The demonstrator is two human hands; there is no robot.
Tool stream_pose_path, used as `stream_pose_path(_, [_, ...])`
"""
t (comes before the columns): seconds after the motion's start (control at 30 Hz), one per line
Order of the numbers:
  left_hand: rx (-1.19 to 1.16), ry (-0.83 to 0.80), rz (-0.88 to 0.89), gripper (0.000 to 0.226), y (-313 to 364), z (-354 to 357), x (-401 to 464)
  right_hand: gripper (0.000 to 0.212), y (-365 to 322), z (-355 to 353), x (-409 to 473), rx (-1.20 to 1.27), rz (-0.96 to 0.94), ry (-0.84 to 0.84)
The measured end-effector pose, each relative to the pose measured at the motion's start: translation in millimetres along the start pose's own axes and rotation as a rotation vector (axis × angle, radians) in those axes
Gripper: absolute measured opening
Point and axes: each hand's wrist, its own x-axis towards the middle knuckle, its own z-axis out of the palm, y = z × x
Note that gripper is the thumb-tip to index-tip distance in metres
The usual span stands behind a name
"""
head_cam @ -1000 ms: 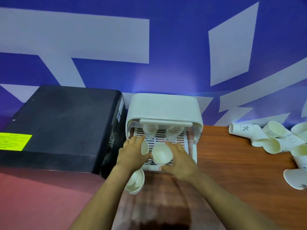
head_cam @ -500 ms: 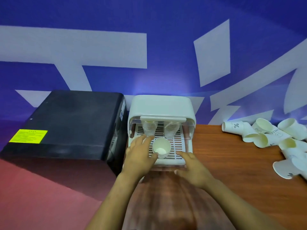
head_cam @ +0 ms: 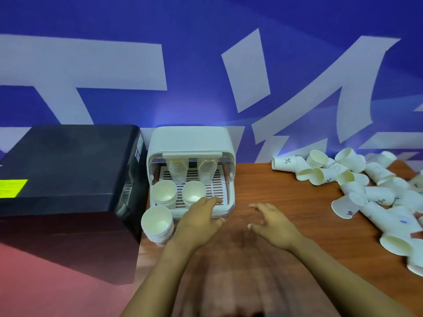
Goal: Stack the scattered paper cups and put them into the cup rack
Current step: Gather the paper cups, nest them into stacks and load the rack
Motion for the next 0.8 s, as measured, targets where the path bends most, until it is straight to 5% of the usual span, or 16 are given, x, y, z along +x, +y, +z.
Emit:
stream_pose_path(0.27, [0.043, 0.018, -0.052, 0.05, 33, 23, 18, 0.055, 38, -21, 8, 0.065, -0.065, -0.026])
stream_pose_path(0.8, [0.094, -0.168, -0.063, 0.052, 209, 208, 108, 0.053, 302, -160, 0, 0.135, 0.112, 0.002])
